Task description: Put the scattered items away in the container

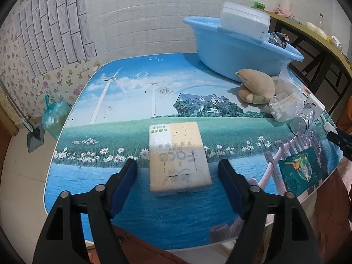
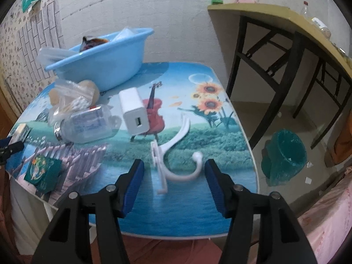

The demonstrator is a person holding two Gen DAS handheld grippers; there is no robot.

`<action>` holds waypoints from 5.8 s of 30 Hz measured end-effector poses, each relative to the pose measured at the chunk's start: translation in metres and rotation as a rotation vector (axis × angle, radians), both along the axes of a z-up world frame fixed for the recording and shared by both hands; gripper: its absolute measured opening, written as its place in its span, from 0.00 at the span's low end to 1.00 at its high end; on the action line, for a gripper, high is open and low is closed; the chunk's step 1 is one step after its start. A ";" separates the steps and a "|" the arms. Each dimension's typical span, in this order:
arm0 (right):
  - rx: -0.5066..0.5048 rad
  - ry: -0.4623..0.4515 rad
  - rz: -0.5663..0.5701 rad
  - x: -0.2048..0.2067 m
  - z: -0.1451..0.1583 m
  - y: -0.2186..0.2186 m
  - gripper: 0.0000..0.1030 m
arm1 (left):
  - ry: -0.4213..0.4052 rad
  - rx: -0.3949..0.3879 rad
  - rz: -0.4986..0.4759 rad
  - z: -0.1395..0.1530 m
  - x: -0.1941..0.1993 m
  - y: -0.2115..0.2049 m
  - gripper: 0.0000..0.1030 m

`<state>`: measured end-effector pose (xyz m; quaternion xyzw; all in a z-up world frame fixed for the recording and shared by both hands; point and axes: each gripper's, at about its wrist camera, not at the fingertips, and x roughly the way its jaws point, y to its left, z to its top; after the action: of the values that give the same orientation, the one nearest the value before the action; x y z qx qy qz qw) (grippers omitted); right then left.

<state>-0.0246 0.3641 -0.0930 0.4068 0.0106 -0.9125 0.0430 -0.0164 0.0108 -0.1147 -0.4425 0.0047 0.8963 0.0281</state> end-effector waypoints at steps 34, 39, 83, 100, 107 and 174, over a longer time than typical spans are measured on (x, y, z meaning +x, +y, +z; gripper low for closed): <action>-0.096 0.251 0.198 -0.013 0.098 -0.060 0.44 | 0.220 0.069 -0.125 0.097 -0.028 0.033 0.45; -0.096 0.243 0.235 -0.031 0.100 -0.075 0.44 | 0.221 0.067 -0.152 0.098 -0.044 0.040 0.45; -0.105 0.160 0.280 -0.110 0.084 -0.095 0.45 | 0.195 0.019 -0.180 0.096 -0.122 0.070 0.95; -0.120 0.117 0.194 -0.045 0.077 -0.067 0.46 | 0.093 -0.009 -0.064 0.075 -0.048 0.053 0.98; -0.112 0.076 0.180 -0.018 0.060 -0.054 0.55 | 0.043 0.051 -0.038 0.052 -0.019 0.050 0.98; -0.028 0.012 0.133 -0.034 0.016 -0.035 0.27 | -0.027 0.106 -0.126 0.005 0.001 0.068 0.54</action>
<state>-0.0590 0.3288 -0.0769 0.3988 0.0250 -0.9102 0.1093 -0.0158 0.0786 -0.1097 -0.4514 -0.0153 0.8856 0.1079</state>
